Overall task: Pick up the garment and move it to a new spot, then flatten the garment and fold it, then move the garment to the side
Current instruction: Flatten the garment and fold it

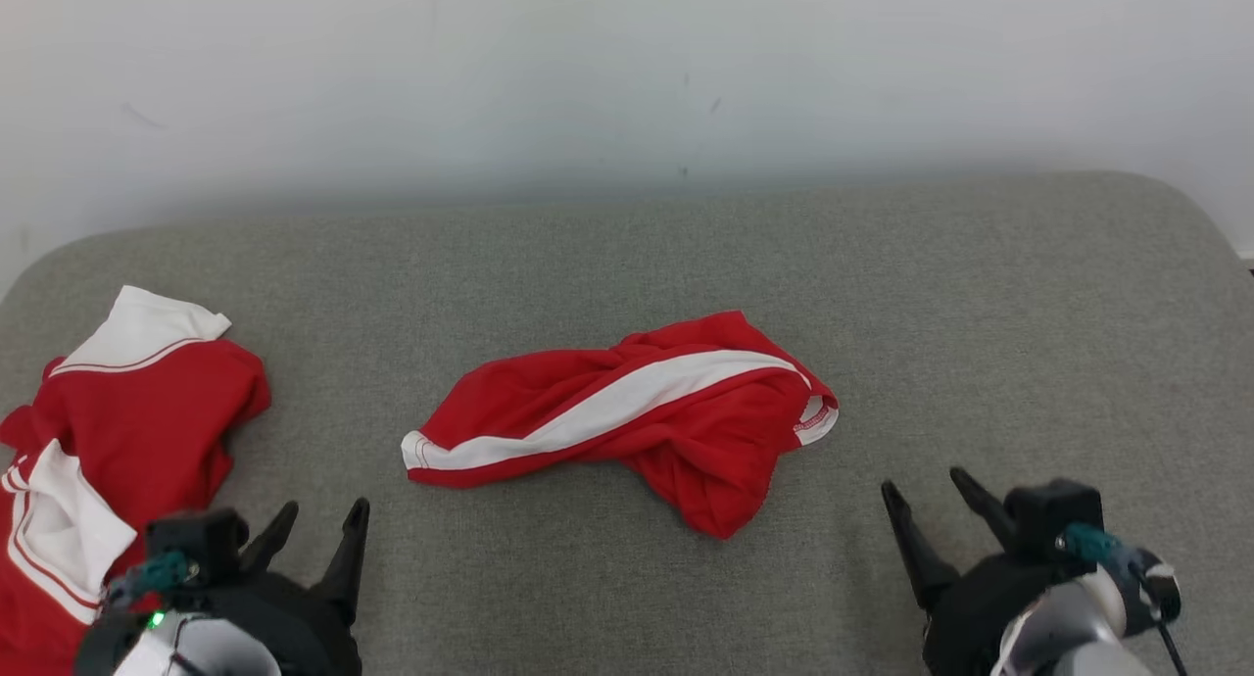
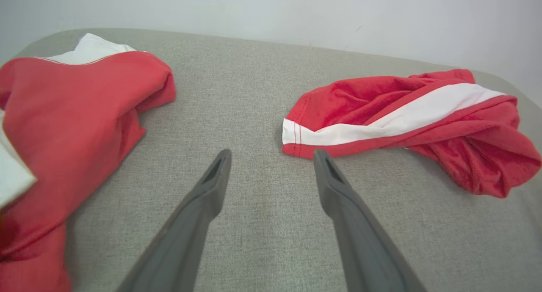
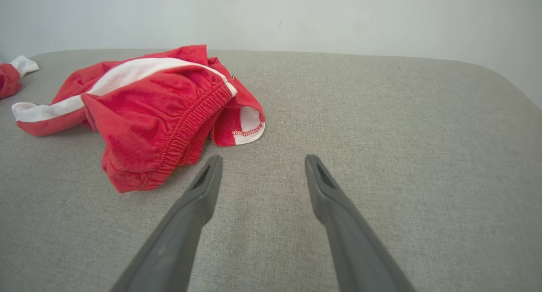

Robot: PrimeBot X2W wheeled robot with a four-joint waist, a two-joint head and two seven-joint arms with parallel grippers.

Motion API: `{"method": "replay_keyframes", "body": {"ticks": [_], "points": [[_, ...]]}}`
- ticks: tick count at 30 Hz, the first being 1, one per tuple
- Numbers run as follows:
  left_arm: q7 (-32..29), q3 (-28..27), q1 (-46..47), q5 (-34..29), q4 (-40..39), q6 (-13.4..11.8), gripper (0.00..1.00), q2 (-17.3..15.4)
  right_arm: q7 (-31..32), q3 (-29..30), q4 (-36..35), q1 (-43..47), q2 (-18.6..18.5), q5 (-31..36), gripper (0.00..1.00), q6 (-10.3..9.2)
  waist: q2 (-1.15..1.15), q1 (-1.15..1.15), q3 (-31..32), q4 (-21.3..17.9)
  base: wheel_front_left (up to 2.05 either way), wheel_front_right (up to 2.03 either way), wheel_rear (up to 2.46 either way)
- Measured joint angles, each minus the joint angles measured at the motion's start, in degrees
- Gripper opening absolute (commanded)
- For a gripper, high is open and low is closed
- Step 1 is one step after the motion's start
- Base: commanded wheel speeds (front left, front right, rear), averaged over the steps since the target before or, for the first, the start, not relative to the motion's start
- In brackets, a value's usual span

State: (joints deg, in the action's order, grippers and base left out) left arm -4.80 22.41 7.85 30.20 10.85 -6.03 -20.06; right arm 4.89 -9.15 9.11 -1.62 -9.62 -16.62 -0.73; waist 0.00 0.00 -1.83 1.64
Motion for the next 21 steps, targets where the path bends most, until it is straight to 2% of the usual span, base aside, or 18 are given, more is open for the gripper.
{"method": "replay_keyframes", "body": {"ticks": [3,8,12,17,21], "points": [[-3.36,0.65,4.26,-0.01,1.72,-0.01,1.0,0.64,3.58,-0.67,0.03,-4.91,-0.85,0.2,1.0,0.31,0.0,0.0,-1.22,0.22,0.0,0.0,0.0],[-8.5,2.01,11.27,0.0,5.04,-0.08,1.0,4.2,9.21,-0.67,2.16,-13.13,-1.3,0.66,1.0,0.25,0.0,0.0,-3.43,0.39,0.0,0.0,0.0],[-12.06,2.4,15.08,0.0,8.73,-0.56,1.0,6.33,13.21,-1.04,4.49,-18.21,-1.1,-0.58,1.0,1.31,0.01,0.01,-5.31,0.52,0.0,0.0,0.0],[-14.6,1.93,19.15,-0.01,12.39,-0.6,1.0,7.94,17.67,-1.2,8.39,-22.2,0.46,-3.31,1.0,1.83,0.01,0.01,-7.45,0.9,0.0,0.0,0.0],[-16.27,2.0,21.96,-0.01,14.48,-0.69,1.0,9.15,20.14,-0.31,10.5,-24.03,2.83,-5.09,1.0,1.11,0.01,0.01,-8.6,1.59,0.0,0.0,0.0]]}}
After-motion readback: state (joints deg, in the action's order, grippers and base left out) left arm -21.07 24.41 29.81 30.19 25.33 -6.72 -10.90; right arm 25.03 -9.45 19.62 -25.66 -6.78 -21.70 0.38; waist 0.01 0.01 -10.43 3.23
